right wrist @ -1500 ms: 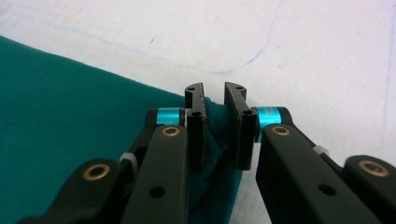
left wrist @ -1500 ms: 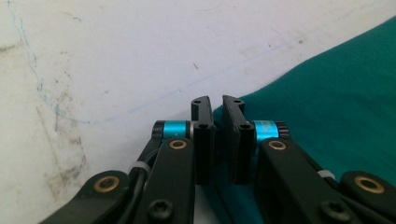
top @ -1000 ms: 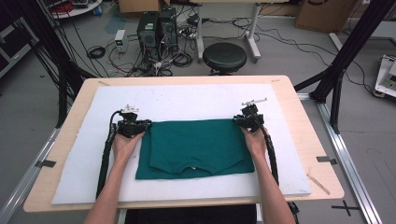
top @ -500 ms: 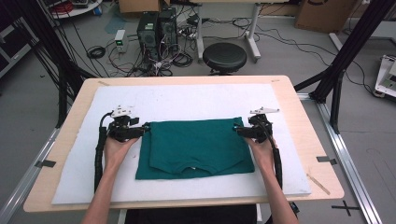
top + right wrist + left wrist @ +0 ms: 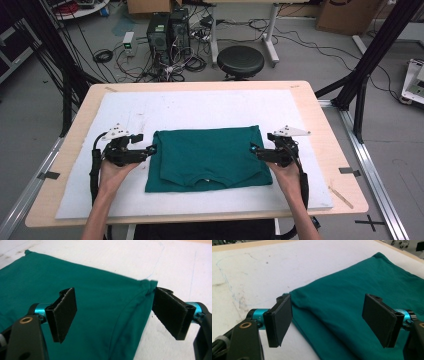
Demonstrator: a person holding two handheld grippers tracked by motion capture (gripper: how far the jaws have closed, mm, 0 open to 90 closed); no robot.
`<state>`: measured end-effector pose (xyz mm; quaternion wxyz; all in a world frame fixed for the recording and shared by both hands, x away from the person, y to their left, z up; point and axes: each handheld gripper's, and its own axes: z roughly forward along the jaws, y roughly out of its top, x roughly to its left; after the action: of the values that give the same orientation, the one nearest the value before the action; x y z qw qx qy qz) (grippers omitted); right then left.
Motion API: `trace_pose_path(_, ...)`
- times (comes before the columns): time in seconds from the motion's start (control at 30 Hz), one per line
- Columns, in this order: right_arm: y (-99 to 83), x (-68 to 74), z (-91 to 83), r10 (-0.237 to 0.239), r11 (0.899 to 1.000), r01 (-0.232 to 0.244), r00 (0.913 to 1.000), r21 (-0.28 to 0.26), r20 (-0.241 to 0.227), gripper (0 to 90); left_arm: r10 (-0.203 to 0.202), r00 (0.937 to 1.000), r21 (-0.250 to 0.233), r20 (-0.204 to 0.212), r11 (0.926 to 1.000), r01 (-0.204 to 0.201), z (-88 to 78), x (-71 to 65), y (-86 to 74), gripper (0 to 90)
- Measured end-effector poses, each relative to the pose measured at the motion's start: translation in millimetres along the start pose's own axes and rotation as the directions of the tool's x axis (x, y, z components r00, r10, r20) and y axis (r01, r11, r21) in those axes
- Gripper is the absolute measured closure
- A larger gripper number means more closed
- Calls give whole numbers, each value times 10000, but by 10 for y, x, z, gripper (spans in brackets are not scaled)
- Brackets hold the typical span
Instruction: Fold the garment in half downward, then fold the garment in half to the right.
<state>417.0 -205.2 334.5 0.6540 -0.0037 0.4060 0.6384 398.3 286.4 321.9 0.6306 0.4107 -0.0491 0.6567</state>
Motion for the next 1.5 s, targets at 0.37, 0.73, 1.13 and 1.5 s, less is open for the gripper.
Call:
trace_pose_path(0.37,-229,-23,-92,111,9999,-110,9986,-27,509,203,51,10000,-16,-52,10000,-51,-199,-106,-128,242)
trace_pose_path(0.73,-222,-40,-185,207,9996,-197,9987,-217,474,204,312,9995,-158,-86,9994,-313,-291,-197,-133,243)
trace_pose_path(1.13,-218,-44,-176,211,9998,-209,9993,-65,297,205,315,9994,26,134,9995,-315,-255,-265,-150,245)
trace_pose_path(1.5,-219,-44,-192,212,9997,-210,9995,-107,218,205,336,9994,212,87,9992,-337,-232,-377,-148,259)
